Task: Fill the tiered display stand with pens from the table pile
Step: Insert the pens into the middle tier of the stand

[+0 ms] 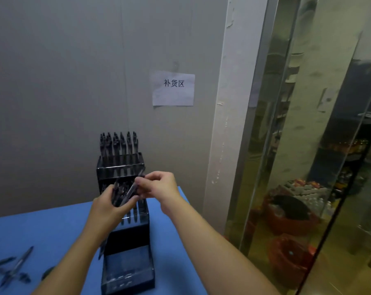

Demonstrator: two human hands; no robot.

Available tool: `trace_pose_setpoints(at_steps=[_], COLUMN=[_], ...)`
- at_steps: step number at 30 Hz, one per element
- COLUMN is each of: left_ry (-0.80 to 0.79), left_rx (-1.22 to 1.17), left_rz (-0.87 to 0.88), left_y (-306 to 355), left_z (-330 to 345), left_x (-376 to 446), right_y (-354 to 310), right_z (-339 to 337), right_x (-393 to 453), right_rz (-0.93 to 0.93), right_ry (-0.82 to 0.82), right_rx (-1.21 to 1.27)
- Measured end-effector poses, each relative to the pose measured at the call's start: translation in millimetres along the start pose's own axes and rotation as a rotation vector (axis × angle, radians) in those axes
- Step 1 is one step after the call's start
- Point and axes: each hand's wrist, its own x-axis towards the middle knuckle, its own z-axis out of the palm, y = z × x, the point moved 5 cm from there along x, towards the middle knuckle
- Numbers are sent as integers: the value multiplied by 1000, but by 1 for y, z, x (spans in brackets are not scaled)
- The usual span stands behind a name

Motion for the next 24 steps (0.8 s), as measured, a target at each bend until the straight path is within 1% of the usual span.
trace_pose_setpoints(at_steps=[3, 5, 9, 14, 17, 24], left_ry=[53, 66, 99, 181, 183, 146], left_rx=[20, 4, -51, -114, -132, -108], left_rz=[-11, -30, -49, -88, -125, -123], left_y=[-9, -16, -24, -43, -55, -62], left_z=[-10, -16, -29, -58, -71, -85], left_x=[-2, -3, -8, -15, -17, -28], right_y=[-10, -15, -21, -24, -22, -5], right_z=[-5, -5, -1, 29, 51, 84], right_x=[3, 4, 1, -10, -14, -16], right_rz=[-13, -29, -78, -126, -168, -206], right_ry=[58, 78, 113, 119, 120, 171], right_rx=[96, 71, -64, -300, -426, -624])
